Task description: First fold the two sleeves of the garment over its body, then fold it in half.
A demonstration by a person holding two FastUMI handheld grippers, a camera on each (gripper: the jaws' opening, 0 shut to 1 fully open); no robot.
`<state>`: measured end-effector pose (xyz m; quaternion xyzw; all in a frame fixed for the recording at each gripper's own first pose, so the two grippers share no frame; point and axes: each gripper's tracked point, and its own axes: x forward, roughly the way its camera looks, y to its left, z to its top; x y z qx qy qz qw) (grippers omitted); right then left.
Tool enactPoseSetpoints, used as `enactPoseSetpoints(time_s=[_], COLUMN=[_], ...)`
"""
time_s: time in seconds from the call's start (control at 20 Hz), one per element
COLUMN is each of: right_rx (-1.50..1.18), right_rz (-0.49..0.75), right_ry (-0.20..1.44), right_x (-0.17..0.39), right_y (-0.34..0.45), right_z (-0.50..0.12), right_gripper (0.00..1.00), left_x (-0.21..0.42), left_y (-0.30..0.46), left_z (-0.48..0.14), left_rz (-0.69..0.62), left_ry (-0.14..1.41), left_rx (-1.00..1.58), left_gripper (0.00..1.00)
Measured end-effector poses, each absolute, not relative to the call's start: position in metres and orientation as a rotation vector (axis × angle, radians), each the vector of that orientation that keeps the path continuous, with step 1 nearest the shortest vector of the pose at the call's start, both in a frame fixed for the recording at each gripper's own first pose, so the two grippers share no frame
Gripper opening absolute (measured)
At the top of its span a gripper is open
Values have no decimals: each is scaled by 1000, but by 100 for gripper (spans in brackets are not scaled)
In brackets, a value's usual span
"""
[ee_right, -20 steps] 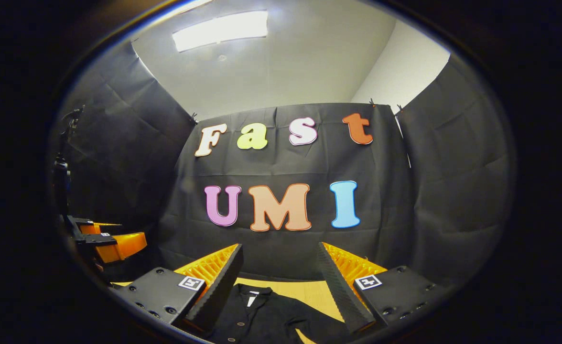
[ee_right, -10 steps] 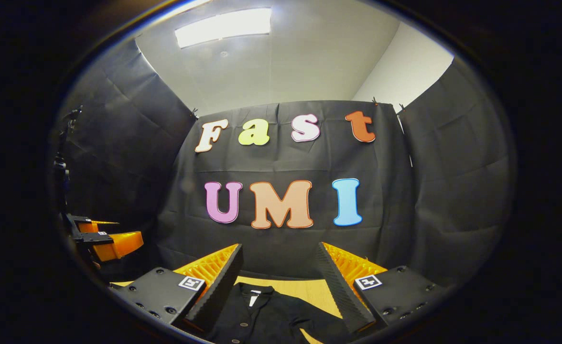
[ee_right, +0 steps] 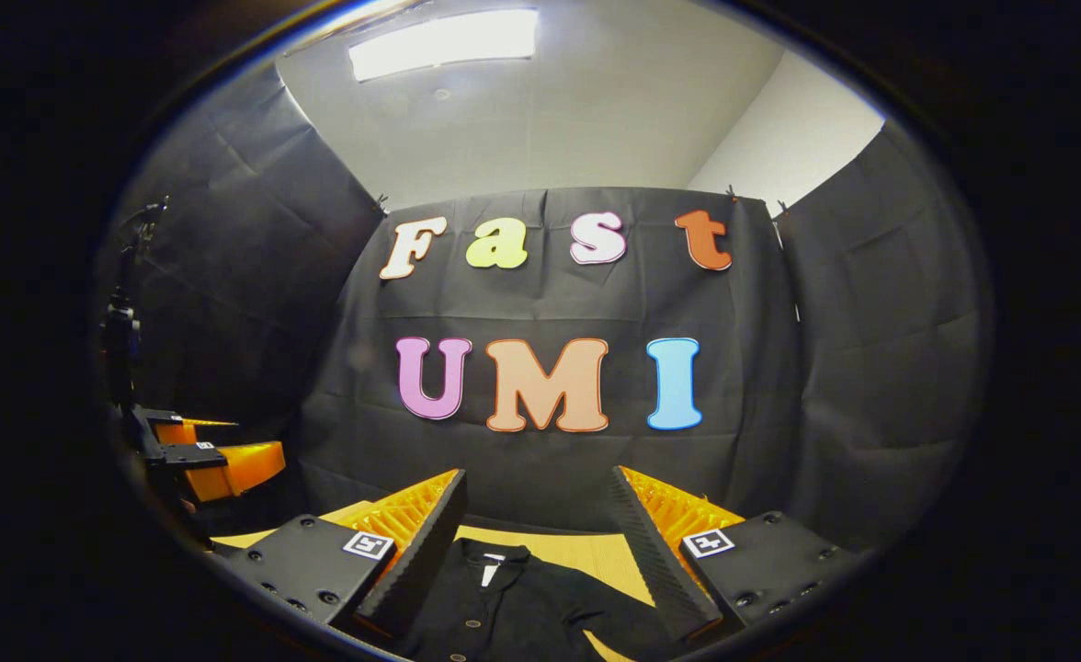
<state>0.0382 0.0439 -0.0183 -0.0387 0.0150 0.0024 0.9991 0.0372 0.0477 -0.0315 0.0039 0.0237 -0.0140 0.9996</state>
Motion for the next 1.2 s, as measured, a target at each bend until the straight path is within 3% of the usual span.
enactPoseSetpoints(time_s=[0.75, 1.2], right_rx=[-67, -153], right_rz=[18, -69], right_ry=[53, 130], right_x=[57, 65], right_y=[12, -81], right_z=[-29, -60], right_gripper=[99, 99], left_x=[51, 59], left_y=[19, -18], left_z=[-32, -34], left_rz=[-21, -35], left_ry=[50, 56], left_rx=[3, 13], left_gripper=[97, 98])
